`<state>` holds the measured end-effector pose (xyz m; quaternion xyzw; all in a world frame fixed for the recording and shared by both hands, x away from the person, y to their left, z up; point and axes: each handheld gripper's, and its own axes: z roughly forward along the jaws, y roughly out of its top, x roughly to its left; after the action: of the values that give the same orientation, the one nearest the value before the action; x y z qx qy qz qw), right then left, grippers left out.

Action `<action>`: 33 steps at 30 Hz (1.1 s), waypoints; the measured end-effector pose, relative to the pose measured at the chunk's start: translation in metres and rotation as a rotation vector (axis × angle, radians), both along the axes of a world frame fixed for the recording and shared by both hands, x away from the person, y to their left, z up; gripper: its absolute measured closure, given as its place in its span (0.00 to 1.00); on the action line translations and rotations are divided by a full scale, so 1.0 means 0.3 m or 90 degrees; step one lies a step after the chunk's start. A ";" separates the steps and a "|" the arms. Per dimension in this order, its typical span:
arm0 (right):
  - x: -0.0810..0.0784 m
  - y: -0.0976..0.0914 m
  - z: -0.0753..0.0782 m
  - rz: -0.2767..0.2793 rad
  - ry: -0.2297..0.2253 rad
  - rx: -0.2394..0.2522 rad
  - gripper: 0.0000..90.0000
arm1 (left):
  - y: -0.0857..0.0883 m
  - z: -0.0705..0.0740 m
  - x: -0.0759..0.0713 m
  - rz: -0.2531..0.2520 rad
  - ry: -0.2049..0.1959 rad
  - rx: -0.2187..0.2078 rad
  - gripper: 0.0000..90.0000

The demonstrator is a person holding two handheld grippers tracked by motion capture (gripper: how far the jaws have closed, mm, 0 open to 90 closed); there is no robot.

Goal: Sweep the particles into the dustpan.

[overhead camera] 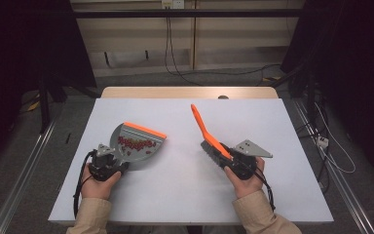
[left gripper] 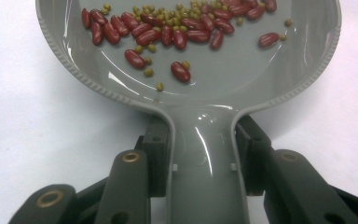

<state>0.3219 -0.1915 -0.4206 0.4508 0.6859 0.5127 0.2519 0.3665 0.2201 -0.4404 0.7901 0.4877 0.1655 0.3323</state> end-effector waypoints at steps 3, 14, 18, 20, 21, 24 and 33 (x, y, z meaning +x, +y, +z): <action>-0.002 -0.001 0.001 -0.001 -0.001 0.000 0.78 | 0.007 -0.004 0.013 0.019 -0.001 0.009 0.70; -0.003 0.000 -0.001 0.001 0.001 0.003 0.78 | 0.006 -0.011 0.022 0.046 0.014 0.016 0.70; -0.005 -0.003 -0.002 0.004 0.002 0.004 0.78 | -0.001 0.002 0.008 0.044 0.002 0.005 0.64; -0.006 -0.005 -0.002 0.003 0.002 0.004 0.78 | -0.010 0.004 -0.004 0.034 -0.001 0.011 0.59; -0.006 -0.006 -0.001 0.003 0.003 0.005 0.78 | -0.012 0.004 -0.009 0.031 -0.002 0.010 0.59; -0.009 -0.014 0.000 0.002 0.002 0.007 0.78 | -0.022 0.008 -0.031 0.014 0.003 -0.001 0.59; -0.016 -0.056 0.001 -0.012 0.002 0.004 0.78 | -0.064 0.007 -0.070 -0.020 0.007 -0.013 0.52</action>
<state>0.3172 -0.2082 -0.4203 0.4590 0.6805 0.5115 0.2540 0.3456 0.2009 -0.4382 0.7953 0.4785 0.1506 0.3403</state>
